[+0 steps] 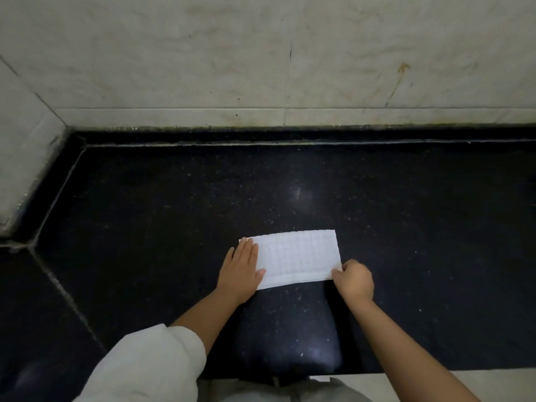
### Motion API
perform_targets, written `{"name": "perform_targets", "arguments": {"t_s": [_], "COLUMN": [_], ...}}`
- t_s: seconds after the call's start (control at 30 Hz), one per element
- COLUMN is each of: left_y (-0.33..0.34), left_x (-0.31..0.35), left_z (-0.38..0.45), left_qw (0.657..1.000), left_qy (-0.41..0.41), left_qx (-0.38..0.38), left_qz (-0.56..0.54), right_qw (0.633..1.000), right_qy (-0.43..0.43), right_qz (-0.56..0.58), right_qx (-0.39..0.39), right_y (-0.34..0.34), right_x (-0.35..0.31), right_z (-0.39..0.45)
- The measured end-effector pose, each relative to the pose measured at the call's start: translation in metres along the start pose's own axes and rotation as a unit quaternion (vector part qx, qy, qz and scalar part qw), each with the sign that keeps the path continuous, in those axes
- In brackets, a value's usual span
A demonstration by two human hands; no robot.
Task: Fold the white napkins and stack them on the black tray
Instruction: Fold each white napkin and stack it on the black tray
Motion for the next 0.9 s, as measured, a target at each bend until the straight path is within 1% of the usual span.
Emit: {"name": "perform_targets", "arguments": {"t_s": [0.1, 0.2, 0.3, 0.4, 0.43, 0.5, 0.57, 0.67, 0.77, 0.83, 0.9], "left_y": [0.009, 0.011, 0.010, 0.011, 0.012, 0.014, 0.016, 0.019, 0.025, 0.029, 0.030], "left_x": [-0.003, -0.005, -0.006, -0.011, -0.017, -0.031, -0.042, -0.055, -0.065, -0.070, -0.070], "left_z": [0.001, 0.002, 0.002, -0.007, -0.013, -0.029, -0.048, -0.076, -0.096, -0.103, -0.105], "left_qw": [1.000, 1.000, 0.999, 0.998, 0.998, 0.997, 0.996, 0.994, 0.993, 0.992, 0.992], "left_qy": [-0.007, 0.002, 0.011, 0.018, 0.006, -0.023, -0.048, -0.069, -0.084, -0.091, -0.082], "left_qx": [-0.021, -0.009, -0.003, 0.025, 0.029, 0.038, 0.032, 0.029, 0.031, 0.028, 0.049], "left_qz": [-0.011, -0.015, -0.030, -0.049, -0.058, -0.068, -0.064, -0.073, -0.077, -0.080, -0.086], "right_qw": [0.999, 0.997, 0.993, 0.980, 0.973, 0.964, 0.960, 0.965, 0.965, 0.963, 0.956], "right_qy": [0.012, -0.015, -0.082, -0.189, -0.223, -0.260, -0.270, -0.241, -0.242, -0.252, -0.271], "right_qz": [0.037, 0.069, 0.084, 0.046, 0.039, 0.030, 0.011, -0.022, -0.047, -0.063, -0.089], "right_qx": [-0.036, -0.035, -0.019, -0.036, -0.041, -0.053, -0.076, -0.096, -0.092, -0.076, -0.073], "right_y": [-0.002, -0.007, -0.010, -0.003, 0.002, 0.017, 0.036, 0.063, 0.079, 0.080, 0.082], "right_x": [-0.004, -0.015, -0.034, -0.059, -0.068, -0.081, -0.091, -0.097, -0.097, -0.098, -0.098], "right_z": [-0.001, -0.008, -0.026, -0.056, -0.066, -0.080, -0.089, -0.093, -0.096, -0.098, -0.100]}}
Point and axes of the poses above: each hand's wrist, its own z-axis towards the middle knuckle, its own y-axis out of the palm, x = y × z, the point moved 4 cm from there along z, towards the middle knuckle, and after that the axes turned 14 degrees about y, right-handed, at the moved point
